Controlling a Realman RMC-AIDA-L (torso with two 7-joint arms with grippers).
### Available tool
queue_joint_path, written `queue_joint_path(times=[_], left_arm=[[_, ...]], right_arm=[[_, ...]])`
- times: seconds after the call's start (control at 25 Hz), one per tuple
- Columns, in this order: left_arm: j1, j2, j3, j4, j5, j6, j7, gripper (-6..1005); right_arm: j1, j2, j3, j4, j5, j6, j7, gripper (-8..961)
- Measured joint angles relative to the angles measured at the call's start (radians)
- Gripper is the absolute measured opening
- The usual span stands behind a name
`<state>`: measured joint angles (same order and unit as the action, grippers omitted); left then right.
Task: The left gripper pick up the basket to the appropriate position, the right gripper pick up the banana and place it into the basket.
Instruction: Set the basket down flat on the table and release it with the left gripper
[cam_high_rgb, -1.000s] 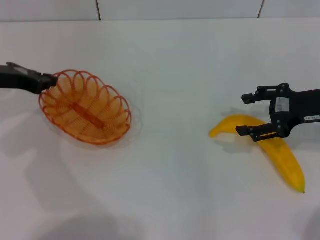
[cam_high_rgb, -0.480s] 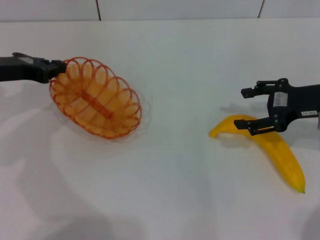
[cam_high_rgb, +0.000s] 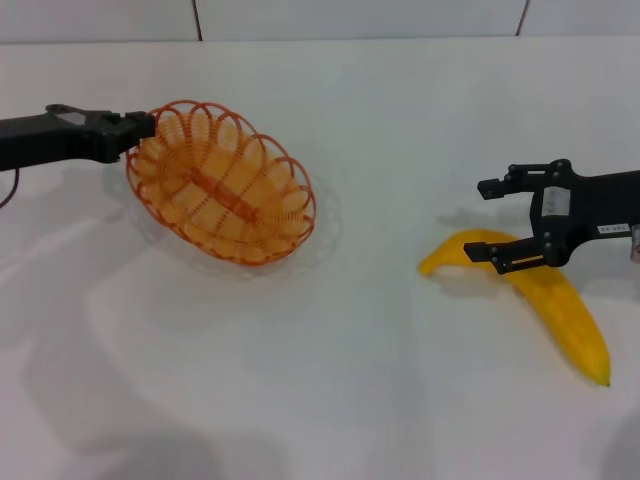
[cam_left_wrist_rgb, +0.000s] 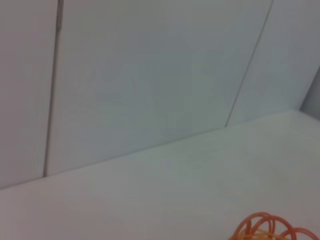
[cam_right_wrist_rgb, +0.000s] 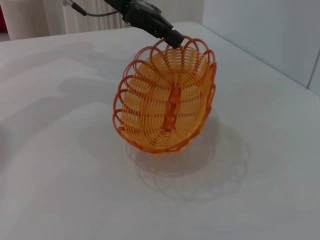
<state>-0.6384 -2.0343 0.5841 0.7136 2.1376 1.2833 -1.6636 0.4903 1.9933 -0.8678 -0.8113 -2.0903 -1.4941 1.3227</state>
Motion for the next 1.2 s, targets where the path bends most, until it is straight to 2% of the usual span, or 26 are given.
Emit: queue_joint_path(times=[0.6, 1.2], left_arm=[[0.024, -0.002, -0.009, -0.153, -0.215, -0.007, 0.124, 73], [0.010, -0.001, -0.010, -0.248, -0.278, -0.022, 0.124, 73]], right_arm=[[0.017, -0.004, -0.002, 0.027, -0.010, 0.002, -0.004, 860], [0.025, -0.004, 0.006, 0.027, -0.010, 0.002, 0.000, 860]])
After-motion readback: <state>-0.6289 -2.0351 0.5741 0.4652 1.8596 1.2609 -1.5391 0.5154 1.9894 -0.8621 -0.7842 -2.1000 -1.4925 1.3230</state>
